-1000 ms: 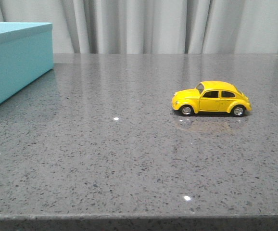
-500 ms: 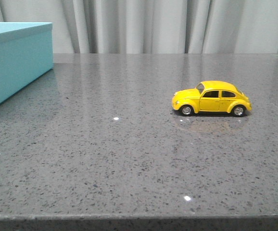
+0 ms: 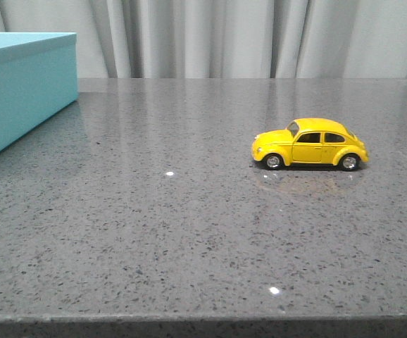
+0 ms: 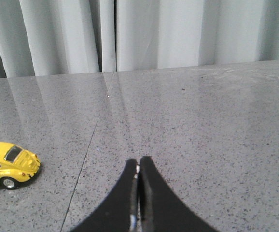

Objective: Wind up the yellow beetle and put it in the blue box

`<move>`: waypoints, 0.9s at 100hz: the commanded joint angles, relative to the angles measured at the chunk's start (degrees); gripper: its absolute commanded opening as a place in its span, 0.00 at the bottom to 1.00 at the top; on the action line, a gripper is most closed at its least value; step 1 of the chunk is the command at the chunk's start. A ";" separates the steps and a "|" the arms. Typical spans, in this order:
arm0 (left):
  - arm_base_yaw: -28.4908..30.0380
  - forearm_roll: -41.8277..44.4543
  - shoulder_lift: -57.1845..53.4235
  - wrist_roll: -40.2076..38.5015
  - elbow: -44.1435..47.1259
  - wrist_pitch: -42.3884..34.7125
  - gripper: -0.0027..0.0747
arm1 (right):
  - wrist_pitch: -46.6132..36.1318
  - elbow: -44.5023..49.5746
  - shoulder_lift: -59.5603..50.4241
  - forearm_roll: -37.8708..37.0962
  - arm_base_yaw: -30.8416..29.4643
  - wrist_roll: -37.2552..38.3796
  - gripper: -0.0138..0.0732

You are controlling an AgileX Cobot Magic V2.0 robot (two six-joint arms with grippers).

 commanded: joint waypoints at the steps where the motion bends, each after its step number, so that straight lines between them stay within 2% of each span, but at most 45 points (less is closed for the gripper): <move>1: -0.43 -0.78 1.57 -0.71 -2.57 -2.68 0.01 | -2.04 -3.93 1.59 -0.23 -0.25 -0.39 0.08; 37: -0.43 -0.78 12.88 -0.71 -15.03 -0.43 0.01 | 11.10 -15.14 9.39 -0.18 -0.25 -0.39 0.09; 47: -0.43 -0.78 16.45 -0.71 -18.37 -0.43 0.03 | 12.66 -17.30 11.70 -0.18 -0.25 -0.39 0.18; 52: -0.43 -0.78 18.18 -0.71 -19.87 -0.43 0.07 | 13.50 -18.35 12.90 -0.18 -0.25 -0.39 0.27; 59: -0.43 -0.51 20.88 -0.71 -21.99 -0.32 0.22 | 14.72 -20.02 14.96 -0.18 -0.25 -0.39 0.40; 71: -0.43 -0.28 24.67 -0.71 -24.60 -0.57 0.46 | 17.86 -23.03 18.94 -0.06 -0.25 -0.39 0.50; 78: -0.43 -0.28 26.85 -0.71 -26.15 -0.29 0.51 | 19.80 -25.21 21.51 -0.06 -0.25 -0.39 0.50; 90: -0.43 -0.14 30.08 -0.71 -28.52 1.11 0.51 | 25.16 -30.35 26.30 -0.06 -0.25 -0.39 0.50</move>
